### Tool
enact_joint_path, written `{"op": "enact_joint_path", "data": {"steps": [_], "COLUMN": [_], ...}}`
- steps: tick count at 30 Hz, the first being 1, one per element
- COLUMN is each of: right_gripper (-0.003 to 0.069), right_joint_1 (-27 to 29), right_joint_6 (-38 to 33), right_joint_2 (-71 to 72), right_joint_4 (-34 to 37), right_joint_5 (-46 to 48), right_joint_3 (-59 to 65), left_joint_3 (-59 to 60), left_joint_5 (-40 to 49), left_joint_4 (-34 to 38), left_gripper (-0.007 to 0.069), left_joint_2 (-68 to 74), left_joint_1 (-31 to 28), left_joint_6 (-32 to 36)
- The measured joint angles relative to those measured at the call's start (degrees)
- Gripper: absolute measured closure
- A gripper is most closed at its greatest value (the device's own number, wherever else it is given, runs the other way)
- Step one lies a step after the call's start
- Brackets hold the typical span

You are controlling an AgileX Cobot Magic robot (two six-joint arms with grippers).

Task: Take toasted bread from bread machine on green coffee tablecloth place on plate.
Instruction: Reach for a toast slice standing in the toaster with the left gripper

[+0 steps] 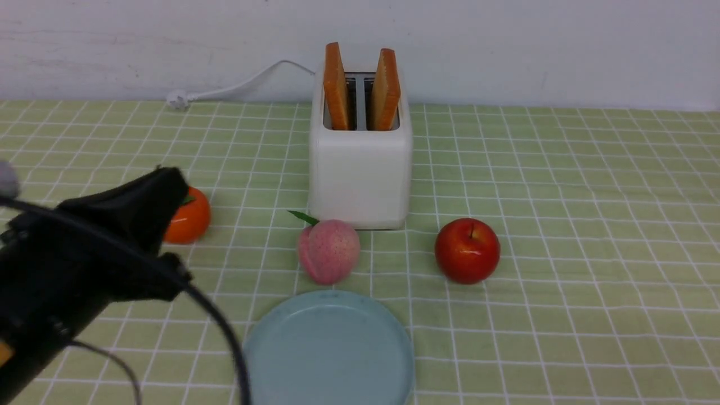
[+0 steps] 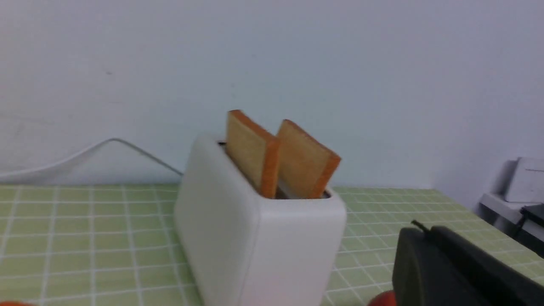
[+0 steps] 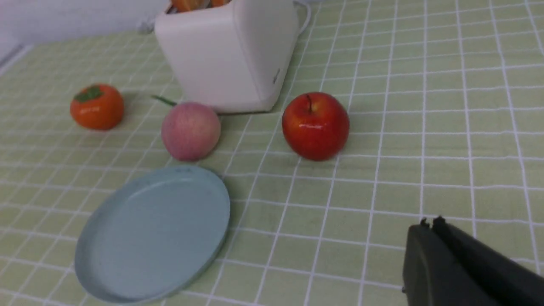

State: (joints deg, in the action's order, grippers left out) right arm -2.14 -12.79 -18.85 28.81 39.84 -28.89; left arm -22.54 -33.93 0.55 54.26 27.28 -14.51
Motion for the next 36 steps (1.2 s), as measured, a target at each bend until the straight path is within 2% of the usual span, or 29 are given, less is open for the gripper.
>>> {"op": "enact_joint_path", "data": {"steps": [4, 8, 12, 14, 16, 17, 20, 30, 36], "right_gripper": [0.0658, 0.0657, 0.0657, 0.0657, 0.0657, 0.0657, 0.0657, 0.0655, 0.0655], "right_joint_1": [0.0, 0.0, 0.0, 0.0, 0.0, 0.0, 0.0, 0.0, 0.0], "right_joint_6": [-6.35, -9.92, -12.46, -12.83, -12.96, -13.09, -13.09, -13.27, -13.48], "right_joint_2": [-4.23, -5.4, -5.7, -5.7, -5.7, -5.7, -5.7, -5.7, -5.7], "right_joint_4": [2.69, 5.24, 7.06, 7.19, 7.19, 7.29, 7.94, 8.18, 8.53], "right_joint_5": [1.69, 1.69, 2.01, 2.14, 2.2, 2.31, 2.6, 4.35, 4.13], "right_joint_3": [-4.49, -5.69, -5.76, -5.76, -5.76, -5.76, -5.76, -5.76, -5.76], "left_joint_3": [-7.77, -14.47, -23.59, -28.92, -31.02, -34.54, -39.51, -51.66, -56.6], "left_joint_5": [-3.89, -6.97, -10.89, -12.12, -12.42, -12.55, -12.55, -7.11, -3.85], "left_joint_4": [0.26, 1.56, 5.02, 7.61, 8.39, 9.19, 9.65, 15.16, 17.37], "left_gripper": [0.0633, 0.0571, 0.0393, 0.028, 0.0232, 0.0182, 0.0144, 0.0186, 0.0295], "left_joint_2": [12.54, 22.16, 34.95, 40.83, 43.71, 47.12, 52.25, 60.03, 62.54], "left_joint_1": [0.85, 0.95, 0.95, 0.95, 0.95, 0.95, 0.95, 0.7, 0.41], "left_joint_6": [0.07, 0.97, 1.3, 1.34, 1.53, 2.31, 4.4, 10.5, 13.33]}}
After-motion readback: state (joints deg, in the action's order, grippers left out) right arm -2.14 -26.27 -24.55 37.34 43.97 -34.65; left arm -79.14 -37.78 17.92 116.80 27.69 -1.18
